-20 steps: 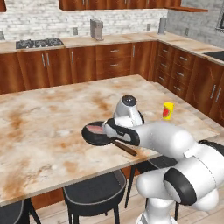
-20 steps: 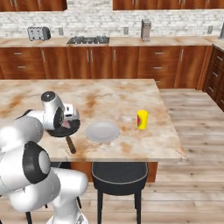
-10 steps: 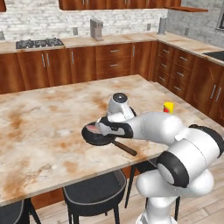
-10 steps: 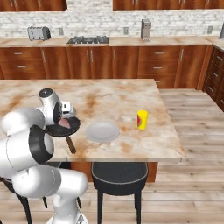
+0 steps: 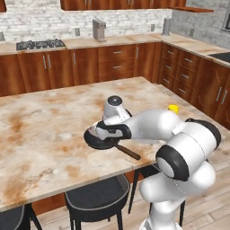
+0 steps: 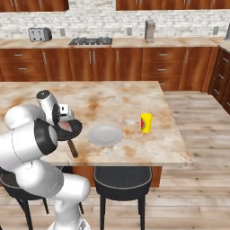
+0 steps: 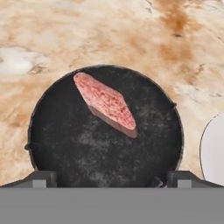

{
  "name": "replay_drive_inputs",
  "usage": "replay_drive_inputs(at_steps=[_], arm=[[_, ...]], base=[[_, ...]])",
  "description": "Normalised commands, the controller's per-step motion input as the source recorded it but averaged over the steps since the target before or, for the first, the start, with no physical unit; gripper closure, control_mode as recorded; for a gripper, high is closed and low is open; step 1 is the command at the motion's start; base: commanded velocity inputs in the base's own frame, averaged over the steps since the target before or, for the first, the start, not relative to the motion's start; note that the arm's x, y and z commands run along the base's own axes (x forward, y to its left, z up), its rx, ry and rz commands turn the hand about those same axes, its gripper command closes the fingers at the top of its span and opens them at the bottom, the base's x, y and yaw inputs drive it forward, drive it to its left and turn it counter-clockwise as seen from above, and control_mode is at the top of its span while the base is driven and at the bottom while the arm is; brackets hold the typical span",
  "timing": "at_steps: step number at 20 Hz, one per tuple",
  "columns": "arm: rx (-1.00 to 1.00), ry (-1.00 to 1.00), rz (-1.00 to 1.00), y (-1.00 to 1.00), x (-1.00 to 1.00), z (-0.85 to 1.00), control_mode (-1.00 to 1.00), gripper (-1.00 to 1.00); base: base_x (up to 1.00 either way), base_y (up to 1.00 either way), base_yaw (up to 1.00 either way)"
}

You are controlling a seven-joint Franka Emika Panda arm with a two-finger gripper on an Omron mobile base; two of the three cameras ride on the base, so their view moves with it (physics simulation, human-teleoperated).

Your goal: Pick up the pan with the steak in it and place it on the dining table. Then place the steak on the plate.

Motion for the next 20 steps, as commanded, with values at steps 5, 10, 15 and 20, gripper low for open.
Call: replay_drive_inputs(at_steps=[5,10,15,20], arm=[[0.0,0.01,0.0,0.01,0.51,-0.38,-1.0,-1.0],[0.0,0.0,0.0,0.1,0.38,-0.29,-1.0,-1.0],[0.0,0.01,0.0,0.03,0.08,-0.06,-1.0,-1.0],[0.0,0.04,-0.02,0.05,0.33,-0.24,-1.0,-1.0]], base=[[0.0,0.0,0.0],[0.0,0.0,0.0],[0.0,0.0,0.0],[0.0,0.0,0.0]])
